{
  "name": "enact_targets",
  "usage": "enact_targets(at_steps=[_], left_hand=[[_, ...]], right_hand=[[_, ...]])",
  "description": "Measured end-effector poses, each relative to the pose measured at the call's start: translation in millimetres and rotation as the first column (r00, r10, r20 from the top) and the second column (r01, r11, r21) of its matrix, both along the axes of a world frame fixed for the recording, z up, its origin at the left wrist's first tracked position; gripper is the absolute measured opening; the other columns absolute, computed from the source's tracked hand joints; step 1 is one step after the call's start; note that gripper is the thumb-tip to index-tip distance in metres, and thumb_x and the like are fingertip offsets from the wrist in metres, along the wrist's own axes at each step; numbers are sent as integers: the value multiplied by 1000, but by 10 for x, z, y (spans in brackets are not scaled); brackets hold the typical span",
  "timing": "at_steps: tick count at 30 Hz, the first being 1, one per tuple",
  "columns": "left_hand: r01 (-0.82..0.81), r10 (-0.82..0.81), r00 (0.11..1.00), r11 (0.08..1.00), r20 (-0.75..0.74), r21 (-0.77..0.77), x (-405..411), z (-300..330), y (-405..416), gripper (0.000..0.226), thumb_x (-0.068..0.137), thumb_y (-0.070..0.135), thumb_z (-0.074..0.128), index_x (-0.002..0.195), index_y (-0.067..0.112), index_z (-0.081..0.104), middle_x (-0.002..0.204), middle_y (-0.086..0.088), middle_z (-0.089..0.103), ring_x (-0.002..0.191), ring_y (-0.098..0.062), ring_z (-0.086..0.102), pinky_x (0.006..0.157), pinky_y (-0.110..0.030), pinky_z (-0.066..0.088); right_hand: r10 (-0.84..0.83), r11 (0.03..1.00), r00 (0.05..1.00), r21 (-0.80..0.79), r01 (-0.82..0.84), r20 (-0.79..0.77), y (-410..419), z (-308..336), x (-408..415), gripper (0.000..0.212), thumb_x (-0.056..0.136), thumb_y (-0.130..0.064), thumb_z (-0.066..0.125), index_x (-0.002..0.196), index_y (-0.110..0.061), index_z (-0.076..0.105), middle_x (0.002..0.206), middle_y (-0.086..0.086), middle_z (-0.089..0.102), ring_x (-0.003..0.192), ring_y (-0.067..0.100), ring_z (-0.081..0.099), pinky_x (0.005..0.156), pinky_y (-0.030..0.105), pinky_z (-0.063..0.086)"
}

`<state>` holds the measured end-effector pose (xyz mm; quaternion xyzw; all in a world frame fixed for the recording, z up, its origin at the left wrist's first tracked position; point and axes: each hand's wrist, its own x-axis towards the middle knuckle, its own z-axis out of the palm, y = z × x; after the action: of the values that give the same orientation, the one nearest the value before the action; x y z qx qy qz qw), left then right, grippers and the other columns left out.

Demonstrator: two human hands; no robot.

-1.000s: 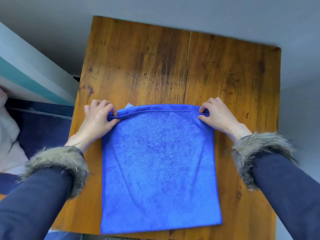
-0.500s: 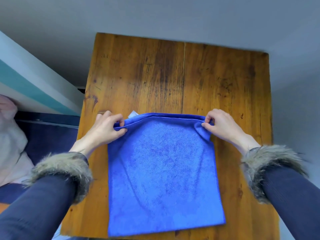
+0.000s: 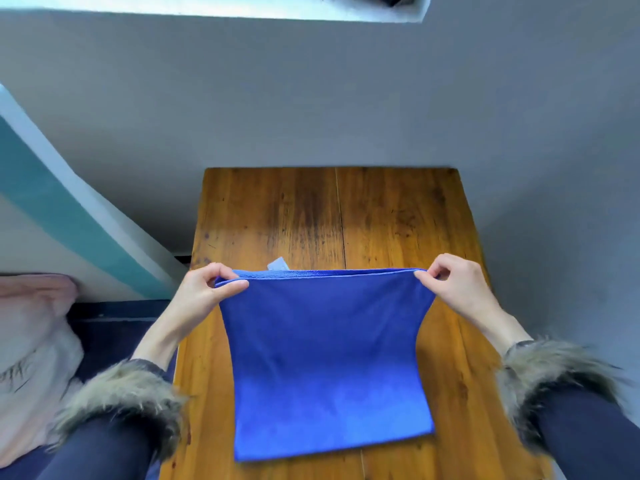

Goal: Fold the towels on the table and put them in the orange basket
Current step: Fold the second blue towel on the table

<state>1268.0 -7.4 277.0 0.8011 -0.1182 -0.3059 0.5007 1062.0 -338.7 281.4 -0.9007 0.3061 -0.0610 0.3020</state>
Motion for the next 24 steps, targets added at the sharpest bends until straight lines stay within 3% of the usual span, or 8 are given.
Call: enact_targets(at_steps=[5,7,11,16,20,24], left_hand=[[-37,48,992,995,121,-93,-74,593,-114,15,79,2,70,71,5,58,67,6,56,52,5,53,55,-4,40],[-52,76,984,988,159,-146,-89,848,-142,15,78,-3,69,71,4,58,74,1,57,53,3,57,53,-9,45],[-101,149,961,973,232,-206,-138,1304,-183,16,76,-3,71,71,6,59,68,1,62,44,-5,56,41,-17,46],[-45,90,924,991,371,-127,-251,1634,-220,12,74,3,75,69,4,64,74,-12,65,62,-16,53,53,-18,46],[-22,81,915,988,395,-151,-355,1824,-218,12,74,4,75,70,3,64,74,-15,58,67,-16,48,60,-26,39],[-31,140,913,960,384,-278,-414,2024,-192,13,75,-3,71,67,3,62,82,-7,55,63,-3,52,59,-8,41]], right_hand=[[69,989,994,-138,-56,86,-2,480,-178,28,81,-15,71,61,-6,53,65,5,53,60,15,48,55,25,39],[106,975,985,-211,-75,139,-61,677,-200,27,79,-11,72,62,-10,51,66,4,52,61,19,48,57,28,40],[180,953,959,-281,-115,220,-178,1050,-193,17,76,4,67,69,-7,56,72,-2,49,69,19,50,65,29,40],[178,943,928,-326,-66,328,-342,1457,-159,15,73,5,68,67,-3,57,69,-2,49,67,18,47,64,29,37],[166,939,901,-344,-20,401,-396,1732,-148,30,74,-1,72,63,-15,47,64,-2,47,60,19,45,60,29,35],[223,904,881,-427,-26,418,-412,1901,-179,38,71,-2,75,60,-18,43,60,-4,41,57,18,41,57,25,32]])
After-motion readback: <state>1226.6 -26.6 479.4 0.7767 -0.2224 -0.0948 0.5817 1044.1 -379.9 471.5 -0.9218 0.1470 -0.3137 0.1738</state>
